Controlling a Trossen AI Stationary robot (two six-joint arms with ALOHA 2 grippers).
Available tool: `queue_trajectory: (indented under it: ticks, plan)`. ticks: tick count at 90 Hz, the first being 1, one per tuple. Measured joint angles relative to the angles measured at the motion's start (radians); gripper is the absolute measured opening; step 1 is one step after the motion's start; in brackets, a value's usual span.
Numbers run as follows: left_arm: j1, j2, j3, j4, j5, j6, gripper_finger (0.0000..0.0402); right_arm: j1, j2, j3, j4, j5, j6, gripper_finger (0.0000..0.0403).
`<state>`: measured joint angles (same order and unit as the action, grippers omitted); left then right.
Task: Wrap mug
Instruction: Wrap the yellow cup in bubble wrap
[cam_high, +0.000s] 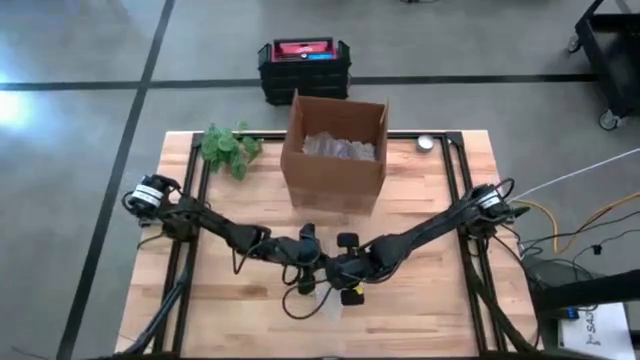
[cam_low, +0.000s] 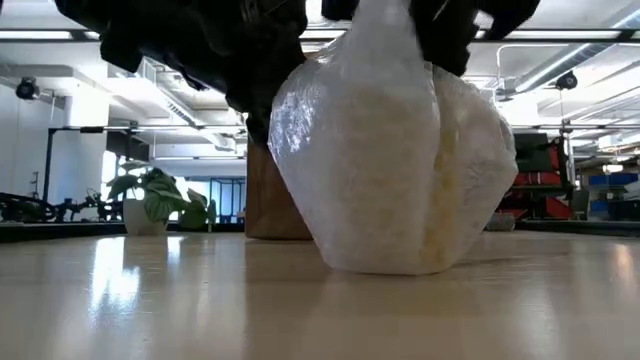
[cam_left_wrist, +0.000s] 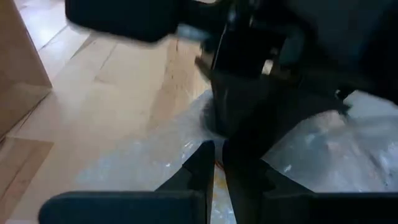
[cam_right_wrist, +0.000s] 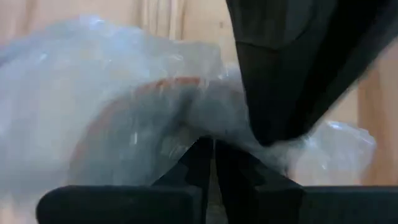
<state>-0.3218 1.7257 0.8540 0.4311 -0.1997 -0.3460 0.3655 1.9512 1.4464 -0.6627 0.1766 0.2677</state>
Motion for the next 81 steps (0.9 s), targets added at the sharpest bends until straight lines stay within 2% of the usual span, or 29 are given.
queue_trajectory:
  ticks: [14,28,40,52,61,70,81]
  plan:
    - [-0.005,-0.079,-0.004,-0.115,0.008,0.000,0.0022,-0.004,0.004,-0.003,0.022,-0.001,0.001,0.0013]
    - [-0.037,-0.203,-0.003,-0.350,0.011,-0.080,0.0022,-0.003,-0.002,-0.005,0.038,-0.003,0.000,0.0013]
    - [-0.102,-0.208,-0.012,-0.510,0.008,-0.171,0.0021,-0.003,-0.002,-0.006,0.044,-0.001,-0.010,0.0013]
    - [-0.156,-0.127,-0.018,-0.475,0.008,-0.178,0.0021,-0.003,-0.001,-0.006,0.053,0.003,-0.024,0.0013]
    - [-0.160,-0.056,-0.012,-0.337,0.006,-0.175,0.0021,-0.003,-0.001,-0.006,0.059,0.004,-0.024,0.0013]
    - [-0.148,-0.028,0.031,-0.220,0.002,-0.085,0.0020,-0.003,0.000,-0.006,0.064,0.006,-0.026,0.0013]
    - [-0.131,-0.028,0.108,-0.266,-0.001,0.030,0.0020,-0.002,0.000,-0.007,0.066,0.007,-0.030,0.0014]
